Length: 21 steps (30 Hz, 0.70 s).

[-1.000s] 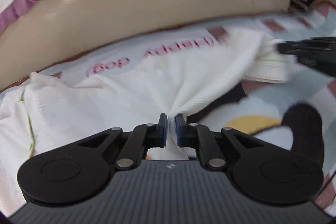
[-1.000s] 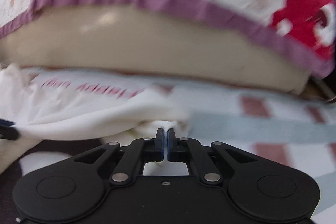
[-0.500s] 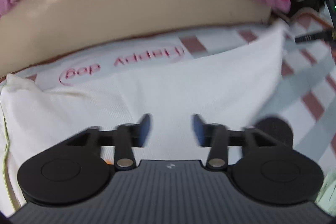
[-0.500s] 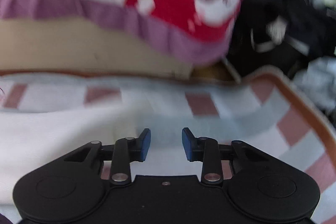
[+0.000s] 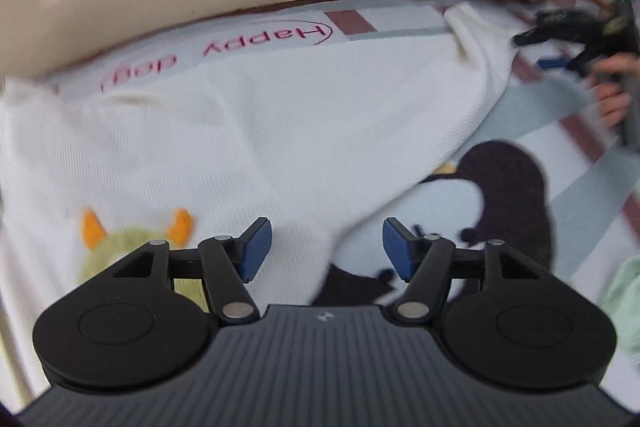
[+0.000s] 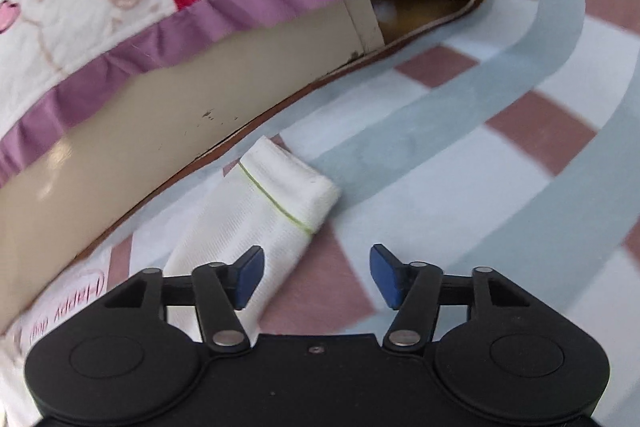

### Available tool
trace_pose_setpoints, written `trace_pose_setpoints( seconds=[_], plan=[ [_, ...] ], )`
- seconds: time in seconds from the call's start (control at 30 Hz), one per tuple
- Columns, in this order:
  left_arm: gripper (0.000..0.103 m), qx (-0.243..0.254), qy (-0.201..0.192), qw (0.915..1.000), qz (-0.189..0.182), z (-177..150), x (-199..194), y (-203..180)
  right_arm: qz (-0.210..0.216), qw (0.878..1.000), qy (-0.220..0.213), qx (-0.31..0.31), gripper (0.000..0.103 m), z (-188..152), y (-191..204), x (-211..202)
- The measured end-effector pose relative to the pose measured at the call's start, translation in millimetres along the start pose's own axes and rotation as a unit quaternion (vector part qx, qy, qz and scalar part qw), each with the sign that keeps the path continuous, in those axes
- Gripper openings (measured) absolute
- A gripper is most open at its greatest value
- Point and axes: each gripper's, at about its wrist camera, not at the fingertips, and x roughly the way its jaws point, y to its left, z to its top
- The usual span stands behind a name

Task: Fold clothes

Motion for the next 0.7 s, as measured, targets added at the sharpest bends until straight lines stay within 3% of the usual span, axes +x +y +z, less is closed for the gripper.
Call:
trace_pose_setpoints(
  seconds=[0.07, 0.1, 0.13, 0.17, 0.2, 0.27, 0.33, 0.53, 0.7],
  plan=[
    [0.074, -0.022, 0.003, 0.9996, -0.015, -1, -5, 6, -0.028, 0.998, -0.01, -0.051, 0.086, -4, 24, 12],
    [0.074, -0.027, 0.006, 0.9995, -0.017, -1, -8, 8, -0.044, 0.995, -0.013, -0.087, 0.077, -6, 38, 18],
    [0.074, -0.027, 0.008, 0.9995, -0.016, -1, -10, 10, -0.06, 0.991, -0.016, -0.122, 0.061, -8, 52, 24],
    [0.074, -0.015, 0.005, 0.9999, -0.005, 0, -12, 10, -0.076, 0.985, -0.019, -0.157, 0.015, -10, 65, 29],
    [0.074, -0.004, 0.001, 1.0, 0.007, -1, -14, 11, -0.085, 0.978, -0.022, -0.188, 0.006, -11, 77, 31],
    [0.074, 0.006, -0.006, 0.9996, 0.026, -3, -19, 15, -0.113, 0.965, -0.048, -0.234, 0.006, -10, 89, 19],
    [0.074, -0.007, -0.006, 0.9997, 0.023, -7, -23, 23, -0.155, 0.947, -0.074, -0.273, 0.006, -6, 91, 3],
    [0.074, -0.071, 0.001, 0.9969, -0.035, -16, -19, 31, -0.2, 0.92, -0.152, -0.3, 0.005, 26, 49, -51],
    [0.074, -0.062, 0.014, 0.9946, -0.082, -14, -3, 4, -0.248, 0.919, -0.139, -0.273, 0.005, 35, 3, -49]
  ],
)
